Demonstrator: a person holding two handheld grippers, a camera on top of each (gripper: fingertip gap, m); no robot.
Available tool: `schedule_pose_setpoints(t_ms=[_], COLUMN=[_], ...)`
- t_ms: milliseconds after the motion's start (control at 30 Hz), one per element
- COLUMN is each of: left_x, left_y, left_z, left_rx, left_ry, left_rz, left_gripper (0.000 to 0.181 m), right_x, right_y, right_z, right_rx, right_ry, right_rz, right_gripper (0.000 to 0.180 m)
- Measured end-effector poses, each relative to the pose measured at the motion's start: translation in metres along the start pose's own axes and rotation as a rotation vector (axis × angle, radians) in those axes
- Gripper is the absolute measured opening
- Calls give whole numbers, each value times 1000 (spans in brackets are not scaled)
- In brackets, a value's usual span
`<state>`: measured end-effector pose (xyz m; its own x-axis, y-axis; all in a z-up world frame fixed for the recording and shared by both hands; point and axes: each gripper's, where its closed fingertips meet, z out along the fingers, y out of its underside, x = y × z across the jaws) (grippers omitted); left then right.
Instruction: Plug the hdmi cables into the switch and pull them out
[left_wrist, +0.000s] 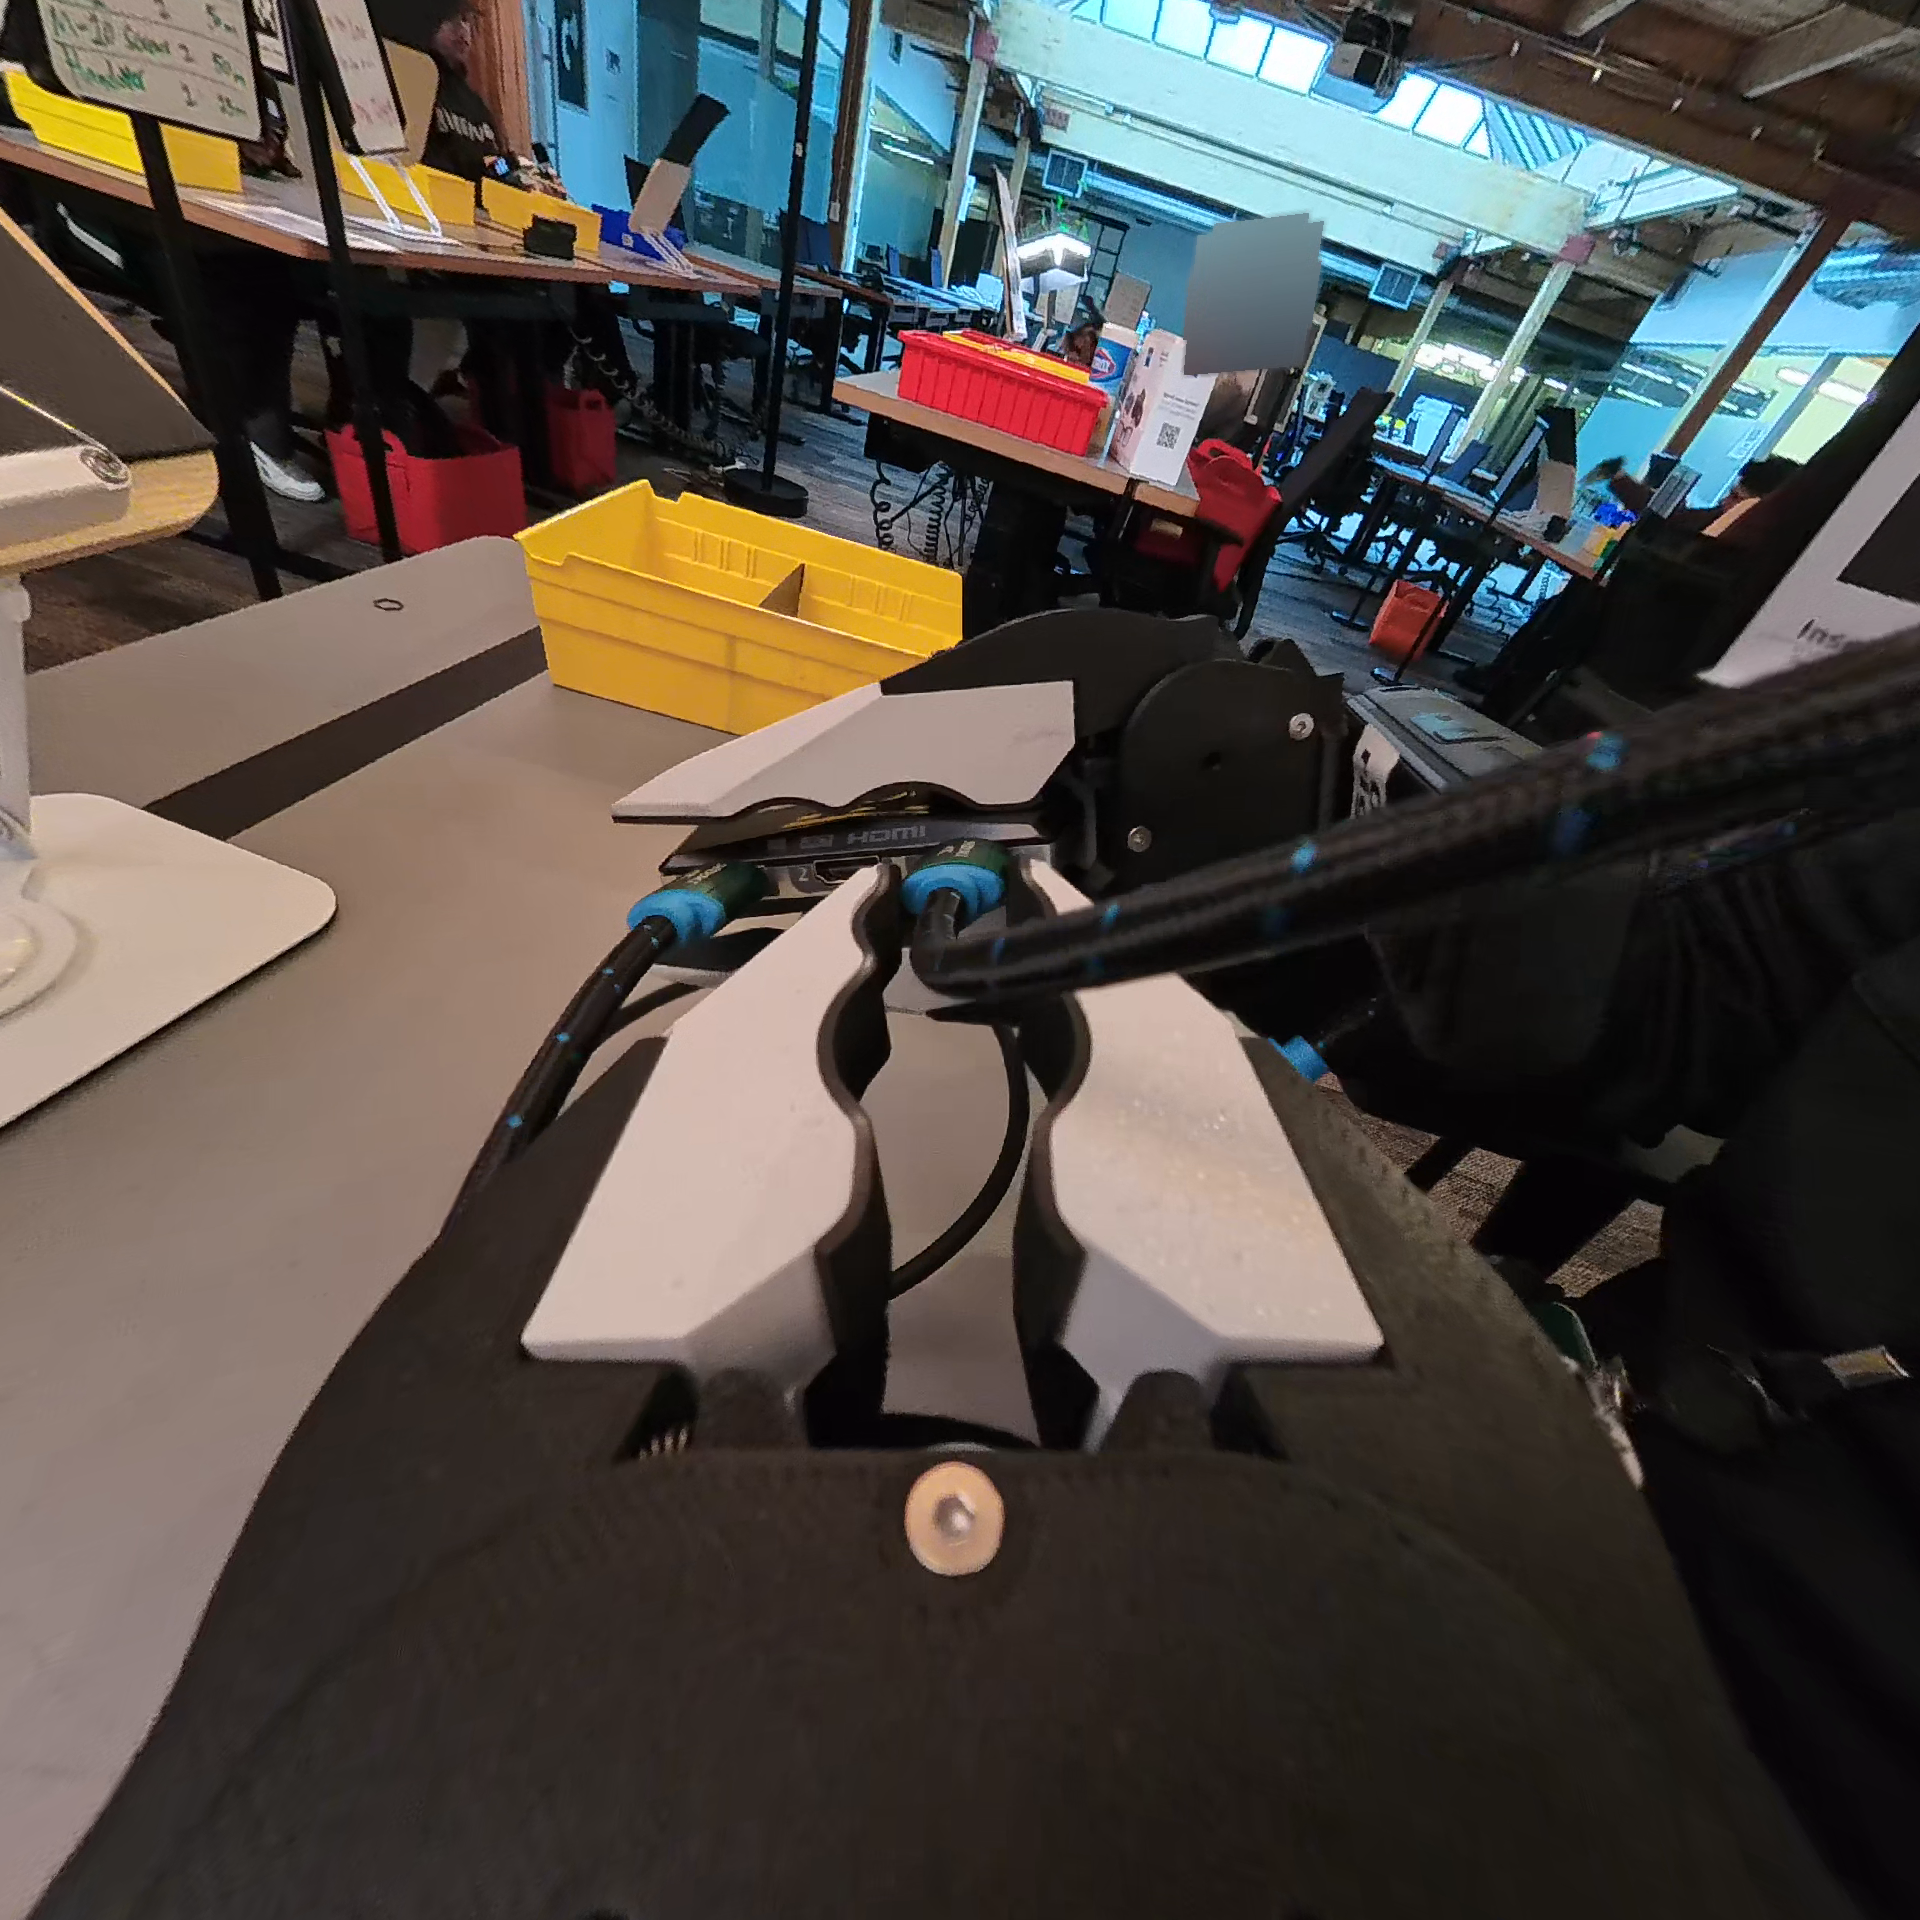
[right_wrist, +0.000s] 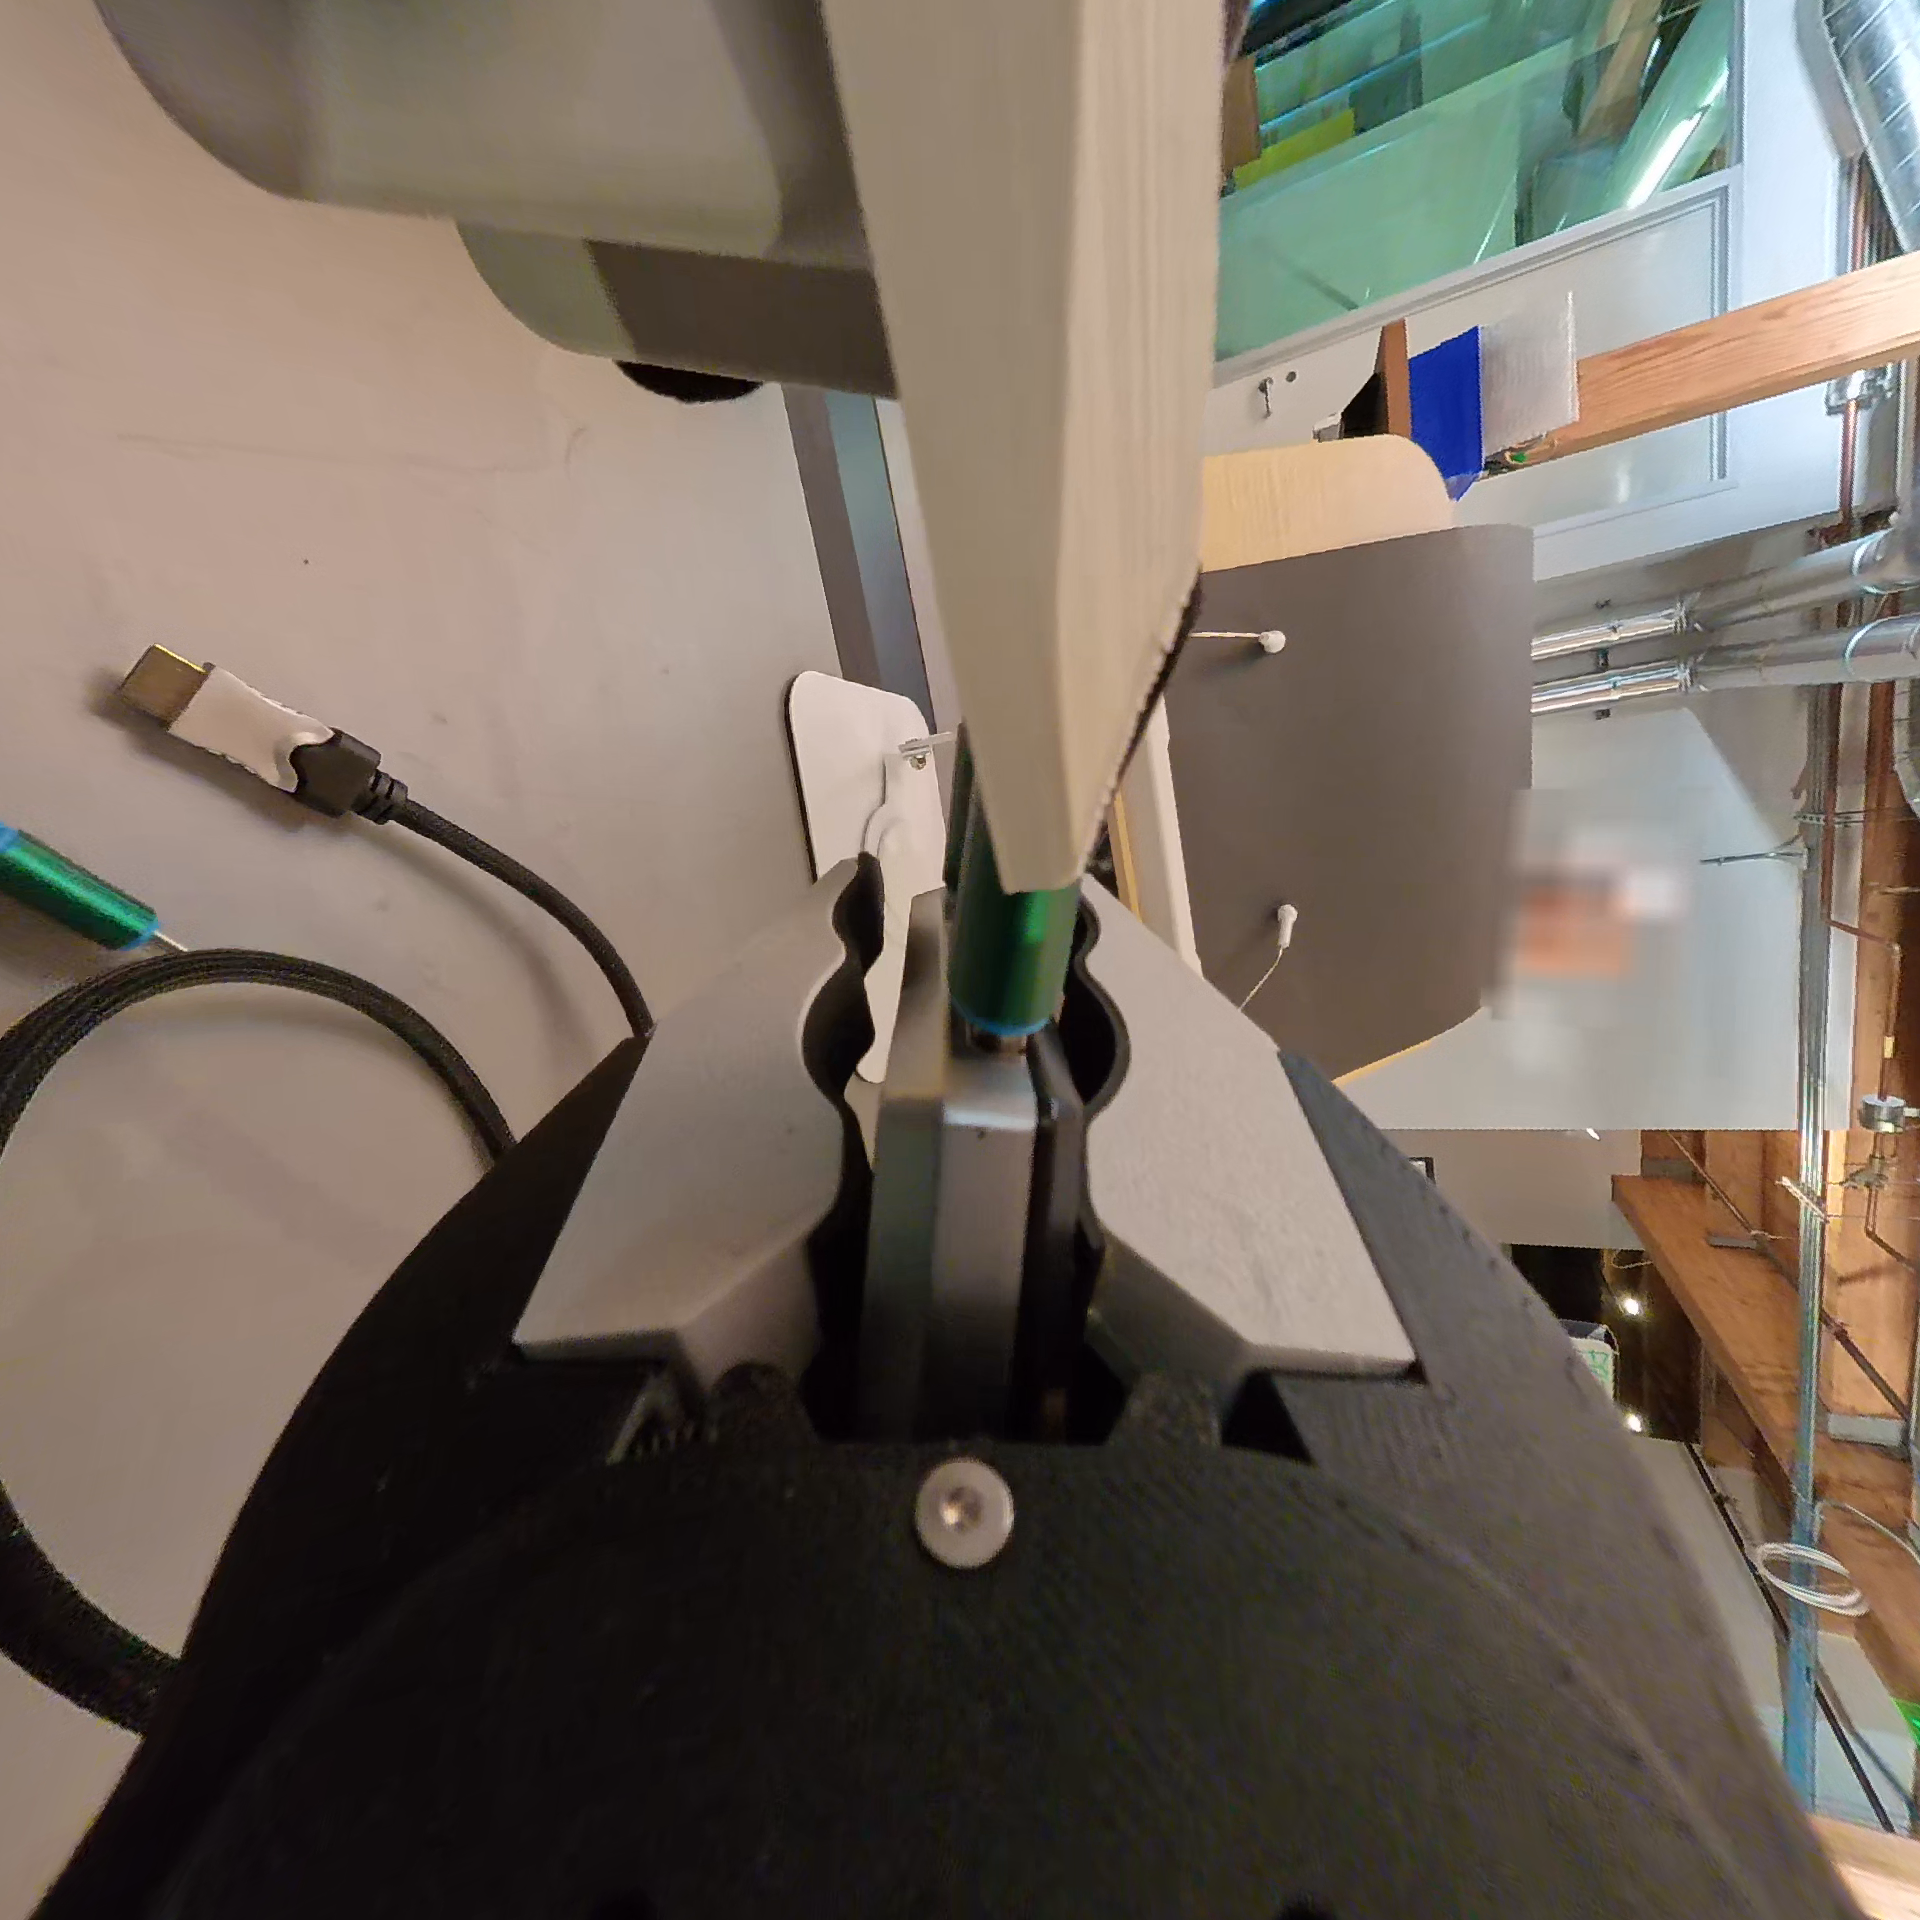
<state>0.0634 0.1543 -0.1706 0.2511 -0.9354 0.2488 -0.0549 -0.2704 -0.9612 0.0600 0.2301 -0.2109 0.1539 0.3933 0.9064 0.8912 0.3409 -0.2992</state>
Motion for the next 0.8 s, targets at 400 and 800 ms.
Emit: schedule_pose_setpoints(t_ms=[400, 800], left_x=[4, 9], left_y=[-1, 5], left_z=[-3, -3], left_rx=[-57, -87], left_ry=[6, 57], left_rz=[54, -2], left_gripper=[19, 19], right_x=[-1, -3], right_y=[-7, -10], right_z=[-2, -6], right_rx=[40, 55], right_ry=[-15, -21], right_rz=[-7, -52], right_gripper=[31, 31])
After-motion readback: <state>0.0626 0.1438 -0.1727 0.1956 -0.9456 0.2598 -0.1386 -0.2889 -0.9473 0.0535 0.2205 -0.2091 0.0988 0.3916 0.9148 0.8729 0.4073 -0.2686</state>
